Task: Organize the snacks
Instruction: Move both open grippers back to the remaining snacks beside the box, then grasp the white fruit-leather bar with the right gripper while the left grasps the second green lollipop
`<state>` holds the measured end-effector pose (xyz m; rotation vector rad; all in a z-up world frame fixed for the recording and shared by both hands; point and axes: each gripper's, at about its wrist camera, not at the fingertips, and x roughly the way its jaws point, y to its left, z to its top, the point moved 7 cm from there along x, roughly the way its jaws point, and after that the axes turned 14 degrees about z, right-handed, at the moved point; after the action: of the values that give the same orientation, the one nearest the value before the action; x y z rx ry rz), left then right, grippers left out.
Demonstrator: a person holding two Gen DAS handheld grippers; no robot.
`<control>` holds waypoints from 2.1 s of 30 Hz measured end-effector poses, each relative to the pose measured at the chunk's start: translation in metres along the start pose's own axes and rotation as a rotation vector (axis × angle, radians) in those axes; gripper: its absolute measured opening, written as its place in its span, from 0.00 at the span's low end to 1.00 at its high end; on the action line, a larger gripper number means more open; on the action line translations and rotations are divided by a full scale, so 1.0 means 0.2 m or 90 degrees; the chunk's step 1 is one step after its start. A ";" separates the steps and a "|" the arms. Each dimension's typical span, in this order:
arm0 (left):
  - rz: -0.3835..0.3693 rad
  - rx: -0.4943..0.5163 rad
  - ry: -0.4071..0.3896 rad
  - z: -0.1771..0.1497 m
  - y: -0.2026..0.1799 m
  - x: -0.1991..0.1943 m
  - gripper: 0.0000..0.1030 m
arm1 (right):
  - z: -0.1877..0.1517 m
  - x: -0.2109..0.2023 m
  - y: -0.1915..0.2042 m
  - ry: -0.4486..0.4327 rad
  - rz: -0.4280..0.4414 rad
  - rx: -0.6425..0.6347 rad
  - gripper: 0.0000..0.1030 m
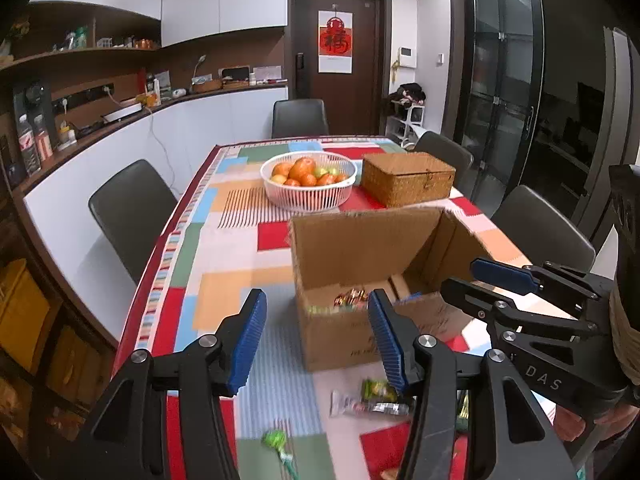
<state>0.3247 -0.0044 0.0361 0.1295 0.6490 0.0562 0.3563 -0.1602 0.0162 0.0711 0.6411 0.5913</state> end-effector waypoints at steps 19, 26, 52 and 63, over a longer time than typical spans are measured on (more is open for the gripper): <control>-0.002 -0.011 0.036 -0.38 0.15 -0.13 0.53 | -0.27 -0.07 0.31 0.038 0.017 -0.014 0.37; 0.017 -0.011 0.043 -0.46 0.19 -0.12 0.53 | -0.32 -0.05 0.36 0.054 0.015 -0.024 0.37; 0.044 0.008 0.186 -0.87 0.18 0.31 0.53 | -0.72 0.46 0.21 0.241 0.054 -0.074 0.37; 0.032 0.019 0.197 -0.84 0.12 0.44 0.53 | -0.75 0.53 0.13 0.268 0.046 -0.070 0.37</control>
<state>0.2925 0.0440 -0.1454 0.1672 0.9555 0.1170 0.3241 -0.0975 -0.1562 -0.1377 1.0150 0.7184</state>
